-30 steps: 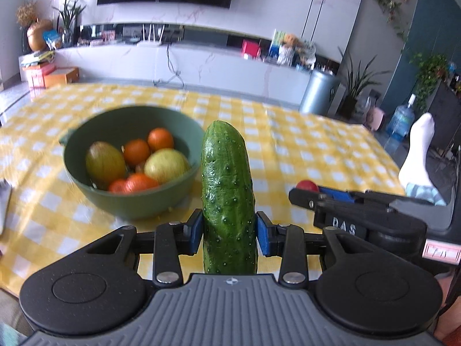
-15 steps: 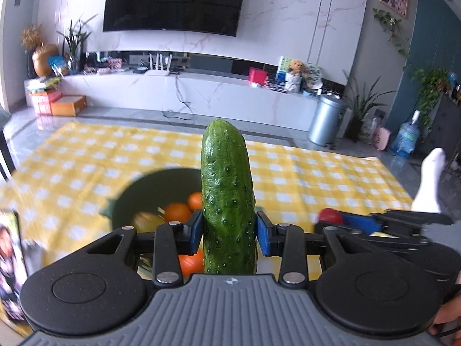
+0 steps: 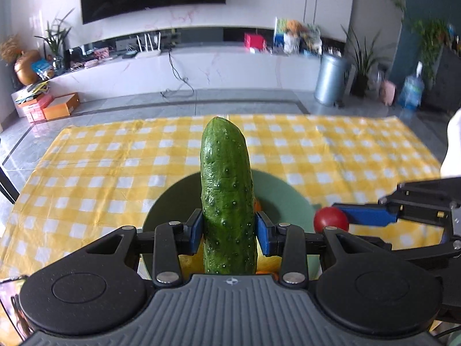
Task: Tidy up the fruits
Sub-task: 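Lower the cucumber and tomato into the colander and open both tools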
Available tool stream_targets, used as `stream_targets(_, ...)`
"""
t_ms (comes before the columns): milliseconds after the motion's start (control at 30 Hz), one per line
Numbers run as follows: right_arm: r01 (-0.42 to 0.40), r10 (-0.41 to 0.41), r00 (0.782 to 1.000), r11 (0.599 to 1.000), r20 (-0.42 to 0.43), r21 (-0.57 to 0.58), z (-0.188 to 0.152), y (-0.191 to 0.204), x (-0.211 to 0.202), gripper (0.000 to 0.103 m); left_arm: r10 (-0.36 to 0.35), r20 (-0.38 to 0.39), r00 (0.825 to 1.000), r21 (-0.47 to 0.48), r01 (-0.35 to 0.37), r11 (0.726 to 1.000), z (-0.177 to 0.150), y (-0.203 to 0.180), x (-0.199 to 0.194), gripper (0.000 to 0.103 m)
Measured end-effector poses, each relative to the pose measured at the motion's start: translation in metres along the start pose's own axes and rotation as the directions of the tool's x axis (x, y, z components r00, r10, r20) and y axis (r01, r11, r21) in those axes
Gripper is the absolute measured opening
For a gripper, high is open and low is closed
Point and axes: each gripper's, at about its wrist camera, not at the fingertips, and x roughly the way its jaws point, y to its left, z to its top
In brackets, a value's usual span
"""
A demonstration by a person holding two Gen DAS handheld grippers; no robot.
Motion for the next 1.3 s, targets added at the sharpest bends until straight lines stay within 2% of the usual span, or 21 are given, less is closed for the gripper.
stream_targets(133, 0.008, -0.009, 0.999, 1.000, -0.037, -0.022, -0.001, 0.002, 0.017, 0.024, 0.017, -0.032, 0.999, 0.050, -0.015, 0.999, -0.007, -0.003, 0.016, 0.043)
stream_targets(433, 0.036, -0.044, 0.993, 0.997, -0.112, -0.069, -0.004, -0.002, 0.045, 0.024, -0.028, -0.062, 0.998, 0.001, 0.028, 1.000, -0.019, 0.007, 0.039, 0.043)
stream_targets(833, 0.077, -0.095, 0.985, 0.989, -0.142, -0.128, -0.001, -0.003, 0.057, 0.024, -0.049, -0.025, 0.999, 0.004, 0.049, 0.999, -0.029, 0.009, 0.043, 0.044)
stream_targets(967, 0.083, -0.107, 0.982, 0.984, -0.153, -0.156, -0.001, 0.000, 0.061, 0.024, -0.035, -0.016, 0.999, 0.035, 0.035, 0.999, -0.033, 0.006, 0.041, 0.045)
stream_targets(1300, 0.095, -0.125, 0.980, 0.978, -0.157, -0.188, 0.006, 0.006, 0.068, 0.024, -0.053, 0.062, 0.997, -0.076, 0.057, 0.995, -0.035, 0.024, 0.017, 0.051)
